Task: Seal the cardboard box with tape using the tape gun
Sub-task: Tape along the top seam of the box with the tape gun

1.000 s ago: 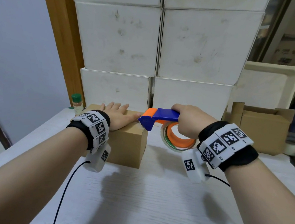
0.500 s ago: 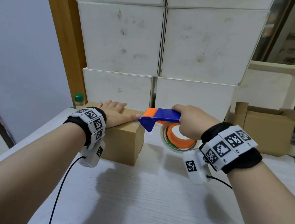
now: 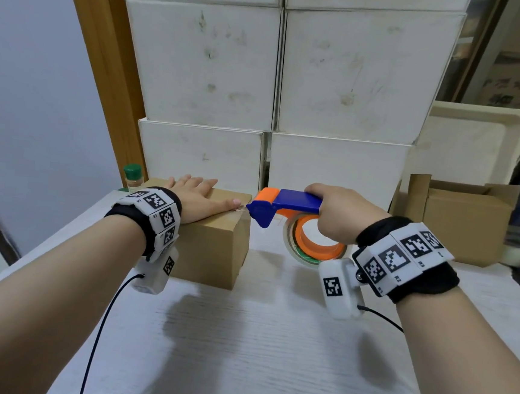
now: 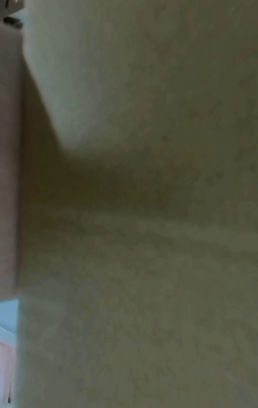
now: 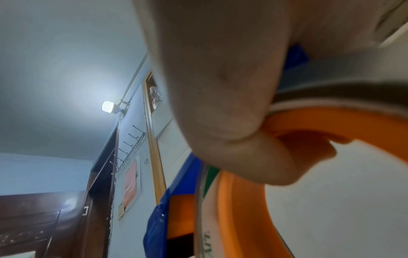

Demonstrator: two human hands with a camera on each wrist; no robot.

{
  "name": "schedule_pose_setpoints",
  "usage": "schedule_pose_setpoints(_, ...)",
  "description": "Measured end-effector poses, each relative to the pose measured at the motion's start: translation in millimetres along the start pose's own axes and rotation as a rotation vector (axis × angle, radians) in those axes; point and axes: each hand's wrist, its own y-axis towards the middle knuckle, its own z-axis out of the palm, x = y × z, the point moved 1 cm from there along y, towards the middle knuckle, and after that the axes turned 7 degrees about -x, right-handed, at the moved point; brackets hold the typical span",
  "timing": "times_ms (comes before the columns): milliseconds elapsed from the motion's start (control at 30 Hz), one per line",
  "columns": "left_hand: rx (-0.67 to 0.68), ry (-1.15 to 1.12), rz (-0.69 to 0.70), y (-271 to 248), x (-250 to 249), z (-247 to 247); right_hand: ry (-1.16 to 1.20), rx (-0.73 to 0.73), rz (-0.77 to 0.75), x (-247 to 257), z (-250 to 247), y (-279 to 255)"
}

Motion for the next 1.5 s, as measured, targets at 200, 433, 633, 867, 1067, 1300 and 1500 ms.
schedule_pose_setpoints(200, -0.006, -0.005, -0.003, 1, 1, 0, 0.007, -0.01, -0.003, -6, 5, -2)
schedule_pose_setpoints(433, -0.01, -0.019, -0.014, -3, -2, -2, -0.052, -0.041, -0.035, -2, 11, 0)
schedule_pose_setpoints(633, -0.101, 0.013, 0.042, -11, -14, -13, -0.078, -0.055, -0.049, -1, 22, 2)
schedule_pose_setpoints(867, -0.053, -0.26, 0.155, -18, -37, -9, -0.07, -0.049, -0.057, -2, 25, 3)
schedule_pose_setpoints(1067, -0.073, -0.149, 0.228, -8, -34, -2, 0.034, -0.046, -0.015, -15, 18, -1)
schedule_pose_setpoints(1300, -0.058, -0.132, 0.134, -2, -23, -2, -0.017, -0.059, -0.029, -18, 19, -8)
schedule_pose_setpoints(1500, -0.024, -0.101, 0.078, -3, -13, -6, -0.221, -0.105, -0.09, -15, 6, -4)
